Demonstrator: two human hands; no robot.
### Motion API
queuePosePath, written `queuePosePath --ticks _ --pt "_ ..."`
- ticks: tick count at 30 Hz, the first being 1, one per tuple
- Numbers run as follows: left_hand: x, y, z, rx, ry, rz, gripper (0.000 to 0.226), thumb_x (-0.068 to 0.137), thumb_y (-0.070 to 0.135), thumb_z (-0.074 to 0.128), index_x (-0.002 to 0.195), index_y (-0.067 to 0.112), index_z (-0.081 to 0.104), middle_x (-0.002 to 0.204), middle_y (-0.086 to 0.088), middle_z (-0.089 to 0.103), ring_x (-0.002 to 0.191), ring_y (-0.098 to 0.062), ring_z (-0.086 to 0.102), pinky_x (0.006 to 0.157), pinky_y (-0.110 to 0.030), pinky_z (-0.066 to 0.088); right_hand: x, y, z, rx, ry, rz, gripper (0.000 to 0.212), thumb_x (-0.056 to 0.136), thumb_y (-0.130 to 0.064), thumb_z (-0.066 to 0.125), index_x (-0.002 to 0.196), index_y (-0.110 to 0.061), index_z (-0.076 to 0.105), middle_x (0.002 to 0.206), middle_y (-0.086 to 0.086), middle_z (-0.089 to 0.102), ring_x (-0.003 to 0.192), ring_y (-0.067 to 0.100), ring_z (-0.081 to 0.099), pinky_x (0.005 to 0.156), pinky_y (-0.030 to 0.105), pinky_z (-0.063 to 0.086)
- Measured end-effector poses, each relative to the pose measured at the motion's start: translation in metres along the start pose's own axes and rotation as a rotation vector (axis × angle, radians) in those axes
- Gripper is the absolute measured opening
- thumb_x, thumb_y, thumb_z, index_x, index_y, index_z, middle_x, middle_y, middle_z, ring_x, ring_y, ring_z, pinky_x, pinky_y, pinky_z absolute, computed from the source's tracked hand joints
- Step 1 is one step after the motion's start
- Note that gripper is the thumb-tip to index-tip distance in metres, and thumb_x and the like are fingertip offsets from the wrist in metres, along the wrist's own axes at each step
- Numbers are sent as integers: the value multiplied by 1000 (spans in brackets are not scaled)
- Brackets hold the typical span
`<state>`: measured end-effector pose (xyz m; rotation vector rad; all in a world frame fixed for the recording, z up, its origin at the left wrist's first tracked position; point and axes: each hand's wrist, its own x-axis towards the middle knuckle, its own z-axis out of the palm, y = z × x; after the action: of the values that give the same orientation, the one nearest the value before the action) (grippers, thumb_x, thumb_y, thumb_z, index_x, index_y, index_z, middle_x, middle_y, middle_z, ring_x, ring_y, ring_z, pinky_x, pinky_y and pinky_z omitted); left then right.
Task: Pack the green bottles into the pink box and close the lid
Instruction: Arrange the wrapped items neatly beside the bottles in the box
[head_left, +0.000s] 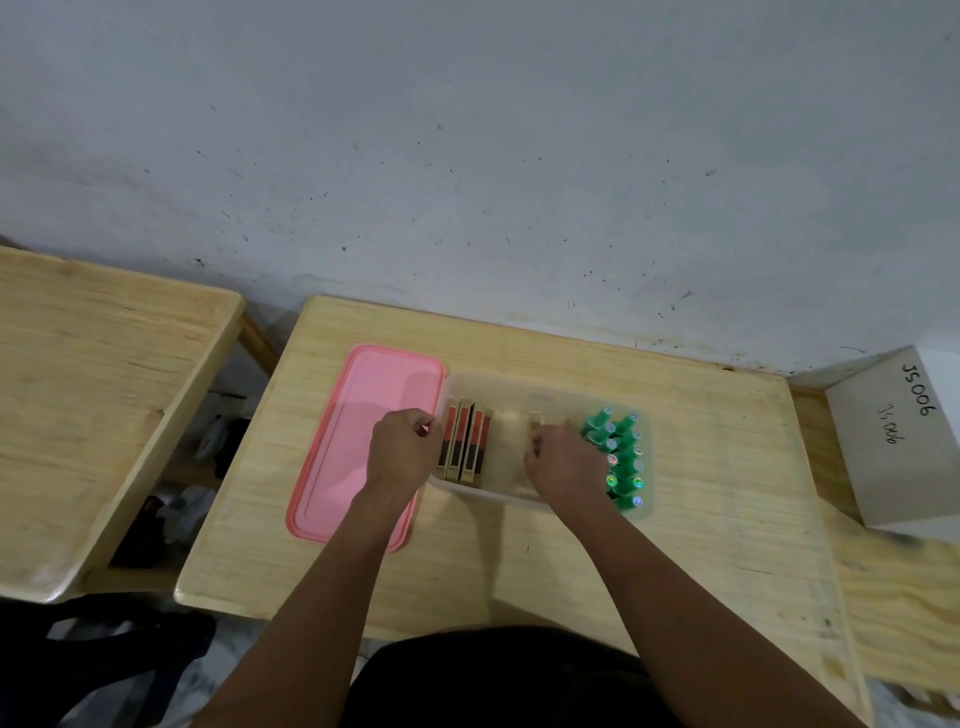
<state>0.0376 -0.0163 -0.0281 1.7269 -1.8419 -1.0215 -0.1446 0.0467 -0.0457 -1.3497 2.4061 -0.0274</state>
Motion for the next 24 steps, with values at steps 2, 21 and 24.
queuePosePath --ticks 2,21,24 --pt "0 0 0 4 3 -1 19 93 15 58 90 4 73 85 -9 73 68 -12 60 86 -30 54 0 -3 2 16 -9 -23 25 89 -28 58 114 -27 65 109 2 67 99 25 67 74 31 47" --pt "1 -2 2 -20 -3 -9 19 93 15 57 91 4 74 83 -9 72 70 -15 63 82 -27 53 7 -10 5 713 8 55 20 76 -18 78 69 -20 59 71 -5 60 68 13 56 65 29 45" --pt "0 -3 2 -20 -7 -7 20 93 15 57 91 5 74 82 -8 72 72 -15 64 83 -27 53 7 -11 7 759 -17 79 18 75 -13 79 69 -20 64 71 -8 62 67 8 57 62 21 43"
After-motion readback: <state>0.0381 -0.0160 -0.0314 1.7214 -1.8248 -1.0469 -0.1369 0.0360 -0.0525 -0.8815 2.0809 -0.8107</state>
